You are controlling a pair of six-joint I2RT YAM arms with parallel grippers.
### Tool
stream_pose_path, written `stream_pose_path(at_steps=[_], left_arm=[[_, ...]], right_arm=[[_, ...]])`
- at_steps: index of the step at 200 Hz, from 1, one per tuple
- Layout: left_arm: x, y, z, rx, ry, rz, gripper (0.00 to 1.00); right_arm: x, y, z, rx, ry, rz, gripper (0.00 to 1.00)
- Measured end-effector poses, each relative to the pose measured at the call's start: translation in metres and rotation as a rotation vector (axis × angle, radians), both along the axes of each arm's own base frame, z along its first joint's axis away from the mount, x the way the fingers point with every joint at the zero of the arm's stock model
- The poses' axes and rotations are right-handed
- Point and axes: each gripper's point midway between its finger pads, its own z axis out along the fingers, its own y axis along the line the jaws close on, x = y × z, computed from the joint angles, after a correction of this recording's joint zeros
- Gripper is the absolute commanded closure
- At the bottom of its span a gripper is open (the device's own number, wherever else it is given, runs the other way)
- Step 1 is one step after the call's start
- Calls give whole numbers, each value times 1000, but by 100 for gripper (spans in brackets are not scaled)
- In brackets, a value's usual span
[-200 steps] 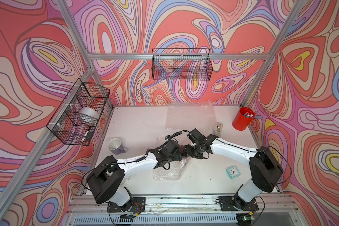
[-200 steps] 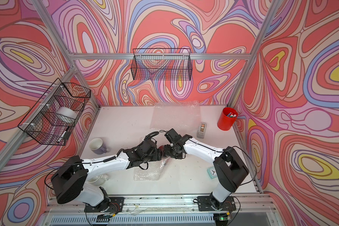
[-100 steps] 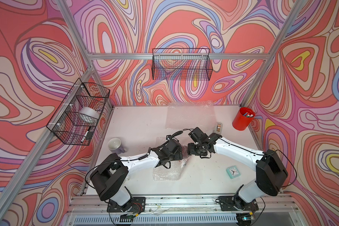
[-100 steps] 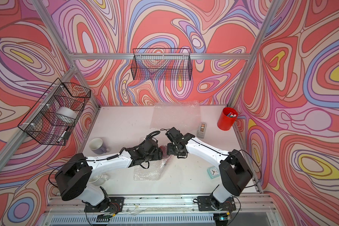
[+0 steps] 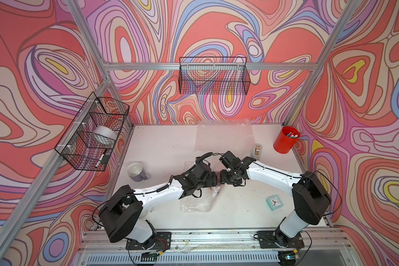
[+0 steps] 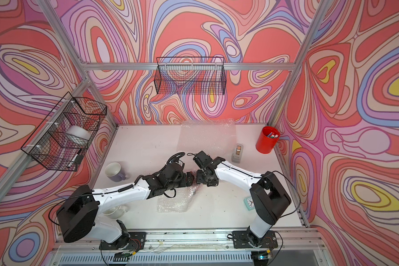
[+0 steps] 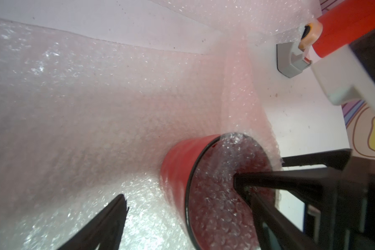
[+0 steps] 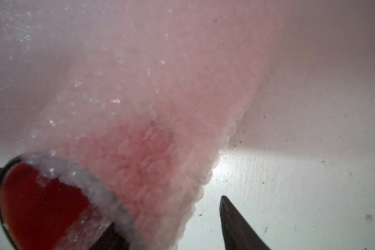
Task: Wrap mugs in bubble wrap
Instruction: Wrap the mug in bubble wrap.
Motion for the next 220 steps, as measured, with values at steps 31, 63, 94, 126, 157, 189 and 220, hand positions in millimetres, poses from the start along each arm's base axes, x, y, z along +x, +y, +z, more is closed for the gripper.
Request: stream_pose_path(at_steps=[31,63,94,126,157,189,220], left_arm=[[-1,-3,-14,14,28,-9,10],[-3,-1,-37,51,76,4,10],[-2,-1,-39,53,82,8,10],[-2,-1,-38,54,84,10,10],[-1,-2,-37,54,84,10,10],[-1,-2,-36,60,89,10,10],[1,-5,-36,65,92,9,10]], right_arm=[[1,5,1,25,-1,5,39],[0,7,15,77,-44,16,32],[17,-10,56,183,-154,-21,25],[62,-55,73,194,-213,-116,11],[101,-53,69,150,-204,-62,5],[131,-49,58,94,-168,-35,5],[161,-49,38,12,-120,-27,6]])
